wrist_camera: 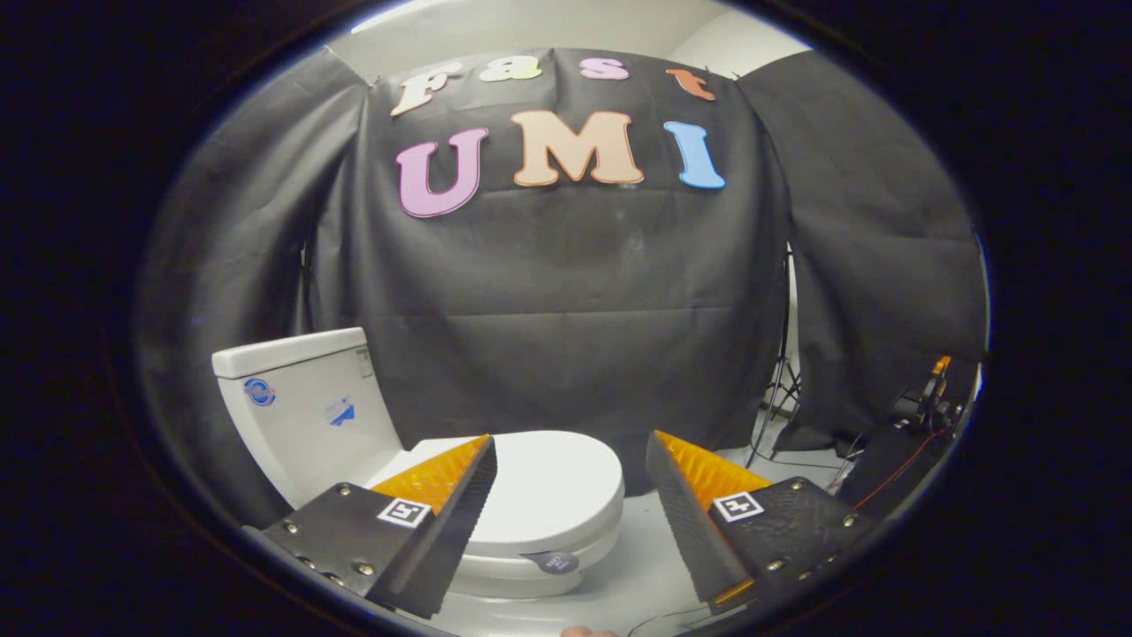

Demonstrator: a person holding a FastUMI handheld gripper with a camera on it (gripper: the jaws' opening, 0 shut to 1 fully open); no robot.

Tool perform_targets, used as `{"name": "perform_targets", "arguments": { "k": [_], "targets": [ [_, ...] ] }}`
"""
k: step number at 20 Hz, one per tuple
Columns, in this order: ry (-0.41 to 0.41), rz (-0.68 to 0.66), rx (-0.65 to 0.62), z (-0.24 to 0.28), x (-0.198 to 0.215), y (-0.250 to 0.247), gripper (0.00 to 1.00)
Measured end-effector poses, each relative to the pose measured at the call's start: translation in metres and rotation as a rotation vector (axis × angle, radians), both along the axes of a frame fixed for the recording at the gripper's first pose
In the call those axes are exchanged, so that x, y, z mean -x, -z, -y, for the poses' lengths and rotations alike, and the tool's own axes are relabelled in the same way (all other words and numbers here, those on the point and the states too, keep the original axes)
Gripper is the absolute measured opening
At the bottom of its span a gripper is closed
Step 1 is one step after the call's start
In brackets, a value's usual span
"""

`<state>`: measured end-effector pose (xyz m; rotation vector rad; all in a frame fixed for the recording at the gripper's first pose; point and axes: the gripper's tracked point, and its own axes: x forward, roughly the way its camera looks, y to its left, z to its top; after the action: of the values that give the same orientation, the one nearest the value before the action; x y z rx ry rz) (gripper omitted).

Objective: Open the toilet lid.

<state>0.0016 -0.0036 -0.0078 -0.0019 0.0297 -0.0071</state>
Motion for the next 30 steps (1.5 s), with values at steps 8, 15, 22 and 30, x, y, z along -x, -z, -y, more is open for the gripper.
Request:
{"name": "perform_targets", "arguments": {
  "k": [8, 15, 22, 30],
  "targets": [
    [-0.017, -0.104, -0.096, 0.012, -0.015, 0.03, 1.0],
    [0.073, -0.292, -0.355, 0.033, -0.032, 0.097, 1.0],
    [0.129, -0.464, -0.602, 0.037, -0.038, 0.167, 0.99],
    [0.137, -0.618, -0.867, 0.012, -0.04, 0.232, 0.97]
  ]
}}
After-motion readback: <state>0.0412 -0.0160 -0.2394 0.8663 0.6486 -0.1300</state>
